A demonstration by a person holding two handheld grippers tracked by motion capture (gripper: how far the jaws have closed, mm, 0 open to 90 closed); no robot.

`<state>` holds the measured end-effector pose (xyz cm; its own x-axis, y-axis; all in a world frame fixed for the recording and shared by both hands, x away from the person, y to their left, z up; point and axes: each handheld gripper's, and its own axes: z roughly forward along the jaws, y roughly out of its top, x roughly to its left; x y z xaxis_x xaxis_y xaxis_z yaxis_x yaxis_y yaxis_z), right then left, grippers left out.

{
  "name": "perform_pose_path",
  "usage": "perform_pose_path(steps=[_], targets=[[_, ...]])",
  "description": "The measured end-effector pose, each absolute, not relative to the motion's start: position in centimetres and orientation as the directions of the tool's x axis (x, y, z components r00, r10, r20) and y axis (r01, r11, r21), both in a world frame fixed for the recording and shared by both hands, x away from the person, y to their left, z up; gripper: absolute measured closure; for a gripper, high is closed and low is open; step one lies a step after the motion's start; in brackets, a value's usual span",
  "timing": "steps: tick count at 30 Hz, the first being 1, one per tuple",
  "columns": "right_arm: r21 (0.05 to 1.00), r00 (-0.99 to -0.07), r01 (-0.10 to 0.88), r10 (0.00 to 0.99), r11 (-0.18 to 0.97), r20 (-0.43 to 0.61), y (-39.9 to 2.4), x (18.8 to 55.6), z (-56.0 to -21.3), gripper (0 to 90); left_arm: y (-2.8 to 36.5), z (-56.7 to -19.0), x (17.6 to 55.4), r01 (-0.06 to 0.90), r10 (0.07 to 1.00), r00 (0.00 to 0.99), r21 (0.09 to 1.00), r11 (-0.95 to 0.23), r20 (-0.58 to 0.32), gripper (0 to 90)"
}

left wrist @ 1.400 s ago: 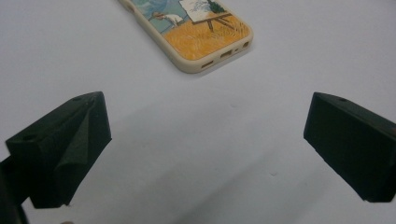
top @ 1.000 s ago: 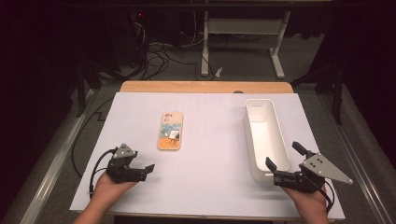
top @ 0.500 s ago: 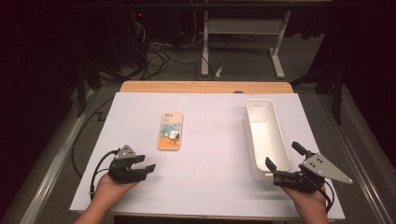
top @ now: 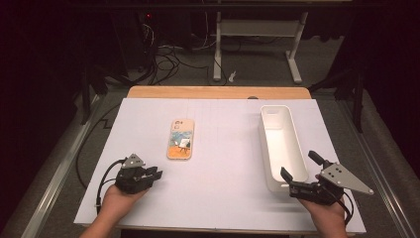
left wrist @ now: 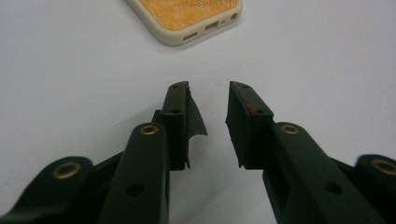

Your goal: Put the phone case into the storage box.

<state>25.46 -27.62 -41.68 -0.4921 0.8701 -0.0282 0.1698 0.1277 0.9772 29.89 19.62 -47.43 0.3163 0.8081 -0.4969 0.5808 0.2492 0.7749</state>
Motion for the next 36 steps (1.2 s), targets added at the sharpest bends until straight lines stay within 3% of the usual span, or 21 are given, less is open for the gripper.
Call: perform_pose_path(steps=[6,19,36], targets=[[0.975,-0.499,0.167,0.865,0.144,-0.042,-27.4,25.4,-41.6,0.2,19.4,-47.2,30.7,0.587,0.797,0.299,0.760,0.280,-0.525,89.4],[0.976,-0.497,0.154,0.866,0.157,-0.061,-27.2,25.4,-41.5,0.4,15.7,-46.4,34.3,0.569,0.783,0.298,0.760,0.313,-0.546,89.8],[0.978,-0.496,0.135,0.865,0.160,-0.073,-26.6,25.6,-41.4,0.2,8.1,-47.8,36.5,0.584,0.836,0.346,0.795,0.163,-0.426,89.8]])
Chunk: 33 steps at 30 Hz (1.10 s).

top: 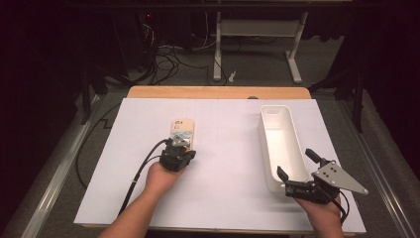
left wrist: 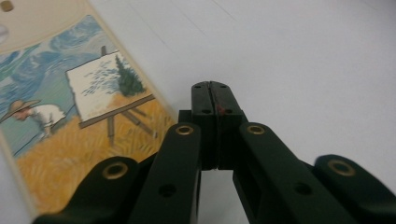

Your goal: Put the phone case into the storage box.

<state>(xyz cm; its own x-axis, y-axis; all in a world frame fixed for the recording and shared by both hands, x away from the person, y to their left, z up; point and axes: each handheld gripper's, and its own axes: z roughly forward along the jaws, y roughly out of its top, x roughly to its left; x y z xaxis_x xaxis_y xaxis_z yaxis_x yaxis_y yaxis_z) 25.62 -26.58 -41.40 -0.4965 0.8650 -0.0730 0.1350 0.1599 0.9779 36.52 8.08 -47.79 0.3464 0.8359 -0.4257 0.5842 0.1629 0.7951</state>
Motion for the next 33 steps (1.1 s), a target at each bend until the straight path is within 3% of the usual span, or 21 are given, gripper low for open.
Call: perform_pose_path(steps=[13,33], targets=[[0.977,-0.501,0.138,0.862,0.161,-0.071,-26.5,25.6,-41.5,0.2,9.0,-48.6,37.2,0.606,0.864,0.289,0.778,0.167,-0.411,89.8],[0.975,-0.499,0.145,0.864,0.167,-0.073,-26.5,25.6,-41.7,0.2,15.3,-48.6,37.1,0.594,0.894,0.208,0.777,0.207,-0.397,89.8]])
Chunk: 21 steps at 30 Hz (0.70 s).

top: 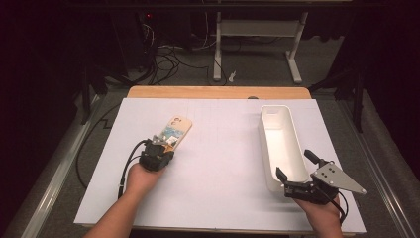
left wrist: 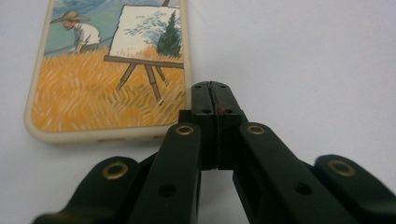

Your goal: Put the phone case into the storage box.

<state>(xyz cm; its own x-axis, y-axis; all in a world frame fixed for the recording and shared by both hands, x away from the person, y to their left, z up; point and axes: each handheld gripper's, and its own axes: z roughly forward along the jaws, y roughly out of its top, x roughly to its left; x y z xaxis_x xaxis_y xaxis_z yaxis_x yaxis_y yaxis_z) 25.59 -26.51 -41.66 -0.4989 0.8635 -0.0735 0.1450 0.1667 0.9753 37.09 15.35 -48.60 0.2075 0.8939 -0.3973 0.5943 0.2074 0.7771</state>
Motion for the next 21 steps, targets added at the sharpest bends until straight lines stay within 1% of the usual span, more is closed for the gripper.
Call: perform_pose_path(steps=[13,21], targets=[[0.975,-0.497,0.146,0.865,0.167,-0.074,-26.6,25.6,-41.7,0.3,19.1,-48.6,37.1,0.582,0.907,0.148,0.776,0.244,-0.395,89.8],[0.974,-0.497,0.146,0.864,0.171,-0.077,-26.6,25.6,-41.7,0.2,22.0,-48.6,35.8,0.583,0.883,0.139,0.758,0.293,-0.449,89.7]])
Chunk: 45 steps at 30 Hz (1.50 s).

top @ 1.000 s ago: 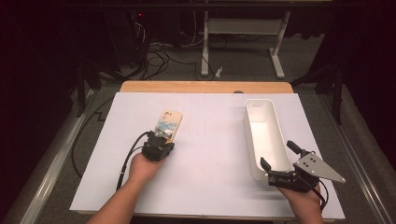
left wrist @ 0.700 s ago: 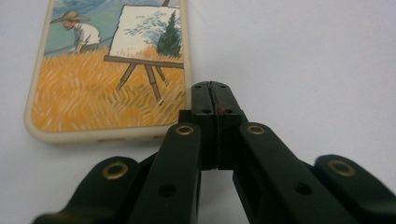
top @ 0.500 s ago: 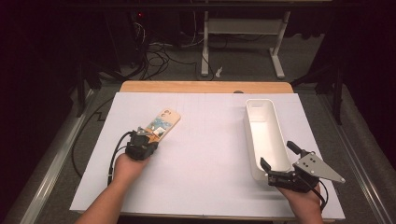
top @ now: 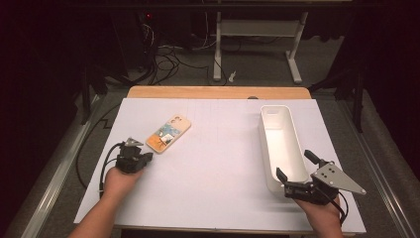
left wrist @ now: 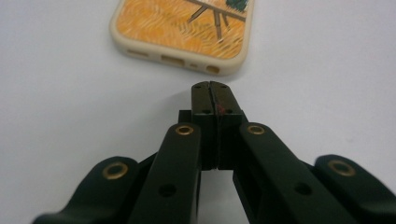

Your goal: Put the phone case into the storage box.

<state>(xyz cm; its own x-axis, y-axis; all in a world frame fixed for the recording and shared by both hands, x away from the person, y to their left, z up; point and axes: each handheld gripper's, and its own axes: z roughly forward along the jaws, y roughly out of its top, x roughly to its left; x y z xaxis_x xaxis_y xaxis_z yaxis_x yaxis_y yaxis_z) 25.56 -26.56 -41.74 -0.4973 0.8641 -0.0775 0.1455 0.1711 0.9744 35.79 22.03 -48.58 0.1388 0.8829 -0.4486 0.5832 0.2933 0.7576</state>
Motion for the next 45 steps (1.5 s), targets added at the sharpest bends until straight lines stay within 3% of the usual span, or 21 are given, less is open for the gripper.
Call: perform_pose_path(steps=[10,17,22,32,45], targets=[[0.974,-0.498,0.146,0.864,0.175,-0.081,-26.6,25.5,-41.8,0.3,25.5,-48.3,33.0,0.563,0.843,0.172,0.753,0.340,-0.509,89.5],[0.974,-0.496,0.142,0.864,0.175,-0.083,-26.7,25.4,-41.7,0.2,26.2,-47.6,31.7,0.539,0.812,0.211,0.758,0.368,-0.544,82.8],[0.974,-0.491,0.147,0.868,0.171,-0.078,-27.0,25.3,-41.7,0.3,26.0,-47.7,31.8,0.545,0.812,0.223,0.759,0.355,-0.540,73.0],[0.974,-0.493,0.149,0.867,0.173,-0.078,-26.9,25.4,-41.8,0.2,25.9,-47.9,31.9,0.545,0.823,0.239,0.773,0.325,-0.515,44.5],[0.974,-0.493,0.150,0.867,0.169,-0.075,-27.0,25.4,-41.8,0.3,25.7,-48.0,32.0,0.565,0.820,0.255,0.767,0.303,-0.512,24.3]])
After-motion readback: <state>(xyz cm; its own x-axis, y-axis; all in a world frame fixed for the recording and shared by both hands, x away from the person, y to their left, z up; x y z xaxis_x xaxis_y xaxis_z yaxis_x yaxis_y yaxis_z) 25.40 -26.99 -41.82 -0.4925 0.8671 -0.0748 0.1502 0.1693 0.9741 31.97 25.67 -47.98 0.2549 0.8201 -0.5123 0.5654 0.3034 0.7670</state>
